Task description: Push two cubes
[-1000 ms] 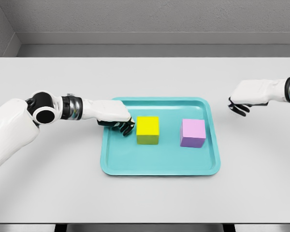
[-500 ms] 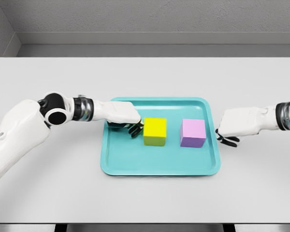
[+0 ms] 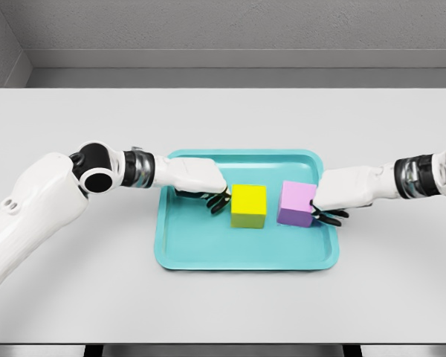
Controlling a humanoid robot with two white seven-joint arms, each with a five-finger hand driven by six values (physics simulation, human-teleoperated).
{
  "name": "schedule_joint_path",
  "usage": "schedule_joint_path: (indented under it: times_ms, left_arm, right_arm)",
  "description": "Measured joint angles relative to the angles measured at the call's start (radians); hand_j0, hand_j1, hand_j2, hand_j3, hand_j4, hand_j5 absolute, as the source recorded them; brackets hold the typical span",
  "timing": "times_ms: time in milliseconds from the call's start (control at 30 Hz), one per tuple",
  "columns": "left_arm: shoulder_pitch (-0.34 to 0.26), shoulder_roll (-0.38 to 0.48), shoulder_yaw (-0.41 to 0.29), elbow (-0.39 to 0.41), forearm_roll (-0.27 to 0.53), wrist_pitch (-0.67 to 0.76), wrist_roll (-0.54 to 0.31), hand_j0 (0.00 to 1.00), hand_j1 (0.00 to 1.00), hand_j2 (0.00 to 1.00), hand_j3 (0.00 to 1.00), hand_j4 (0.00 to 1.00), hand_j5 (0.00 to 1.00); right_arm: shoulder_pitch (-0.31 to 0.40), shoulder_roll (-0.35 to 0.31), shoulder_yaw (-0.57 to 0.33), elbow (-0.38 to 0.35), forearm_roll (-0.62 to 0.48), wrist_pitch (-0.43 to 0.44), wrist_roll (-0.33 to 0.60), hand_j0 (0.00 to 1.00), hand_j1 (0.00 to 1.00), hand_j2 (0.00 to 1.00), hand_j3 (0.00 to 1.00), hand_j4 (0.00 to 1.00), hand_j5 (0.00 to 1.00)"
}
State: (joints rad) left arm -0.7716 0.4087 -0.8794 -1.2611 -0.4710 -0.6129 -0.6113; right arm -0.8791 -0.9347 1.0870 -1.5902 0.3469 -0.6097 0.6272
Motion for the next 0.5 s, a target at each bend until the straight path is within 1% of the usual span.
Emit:
schedule_joint_path:
  times_ms: [67, 133, 267, 367, 500]
  left_arm:
    - [-0.002, 0.000, 0.000, -0.001, 0.000, 0.000, 0.000, 0.21, 0.21, 0.21, 0.21, 0.21, 0.21]
    - [-0.002, -0.002, 0.000, 0.000, 0.000, 0.000, 0.000, 0.21, 0.21, 0.21, 0.21, 0.21, 0.21]
    - [-0.035, 0.006, 0.008, 0.002, 0.006, 0.000, 0.000, 0.21, 0.21, 0.21, 0.21, 0.21, 0.21]
    - [-0.035, 0.030, 0.028, 0.006, 0.023, 0.000, 0.000, 0.21, 0.21, 0.21, 0.21, 0.21, 0.21]
    - [-0.035, 0.048, 0.042, 0.008, 0.035, 0.000, 0.000, 0.21, 0.21, 0.21, 0.21, 0.21, 0.21]
  right_arm:
    - [-0.002, 0.005, -0.007, 0.001, -0.007, 0.001, 0.027, 0.04, 0.04, 0.04, 0.04, 0.04, 0.04]
    - [-0.009, 0.010, -0.003, 0.001, -0.002, -0.003, 0.010, 0.04, 0.04, 0.04, 0.04, 0.04, 0.04]
    - [-0.009, 0.000, -0.006, 0.002, -0.003, -0.003, -0.009, 0.04, 0.04, 0.04, 0.04, 0.04, 0.04]
    - [-0.008, -0.019, -0.009, 0.002, -0.002, -0.003, -0.014, 0.06, 0.06, 0.06, 0.06, 0.06, 0.06]
    - [-0.009, -0.037, -0.011, 0.003, -0.002, -0.003, -0.016, 0.12, 0.12, 0.12, 0.12, 0.12, 0.12]
